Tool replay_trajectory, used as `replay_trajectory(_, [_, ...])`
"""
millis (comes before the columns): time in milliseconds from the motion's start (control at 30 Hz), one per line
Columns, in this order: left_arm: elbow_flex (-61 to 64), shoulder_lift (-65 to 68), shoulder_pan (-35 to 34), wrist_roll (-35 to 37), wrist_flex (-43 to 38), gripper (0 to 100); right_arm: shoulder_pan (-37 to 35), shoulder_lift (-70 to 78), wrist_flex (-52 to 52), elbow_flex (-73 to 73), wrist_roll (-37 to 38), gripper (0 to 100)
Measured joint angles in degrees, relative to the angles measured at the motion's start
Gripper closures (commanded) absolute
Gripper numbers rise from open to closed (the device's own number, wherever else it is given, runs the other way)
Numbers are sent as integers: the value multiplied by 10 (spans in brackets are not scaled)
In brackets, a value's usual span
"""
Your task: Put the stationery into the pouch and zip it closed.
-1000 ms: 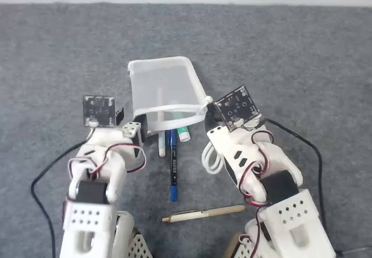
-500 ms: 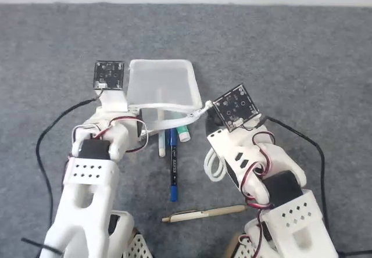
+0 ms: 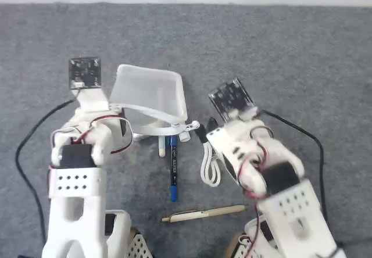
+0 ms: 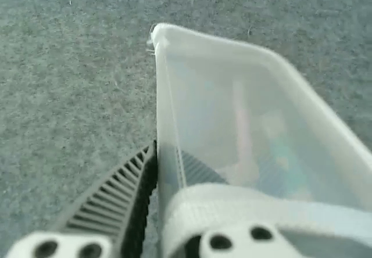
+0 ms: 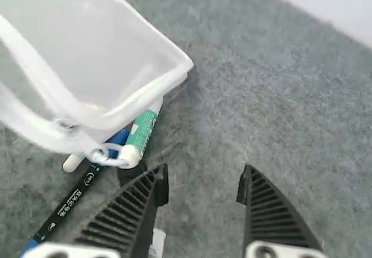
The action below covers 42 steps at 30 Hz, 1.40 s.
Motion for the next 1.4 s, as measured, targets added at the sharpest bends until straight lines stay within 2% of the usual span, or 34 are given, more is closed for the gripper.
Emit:
replay_trajectory(167, [-108,0,-41,0,100,990,-1,129,0,-46,-1,827])
replay_trajectory(333, [-151,0,-100,0,148,990,-1,204,0,-76,-55,825])
replay_trajectory(533, [-151,0,-158,0,149,990,-1,269,0,-120,-104,825])
replay_trajectory(633, [-151,0,-202,2,149,990,-23,318,0,-157,-107,825])
replay_trajectory(867, [-149,0,-251,5,149,990,-75,460,0,-287,-107,827])
replay_trajectory(1167, [-109,2,-260,5,120,990,-119,619,0,-430,-107,828])
replay_trajectory(1400, [-109,2,-260,5,120,990,-115,726,0,-491,-107,828])
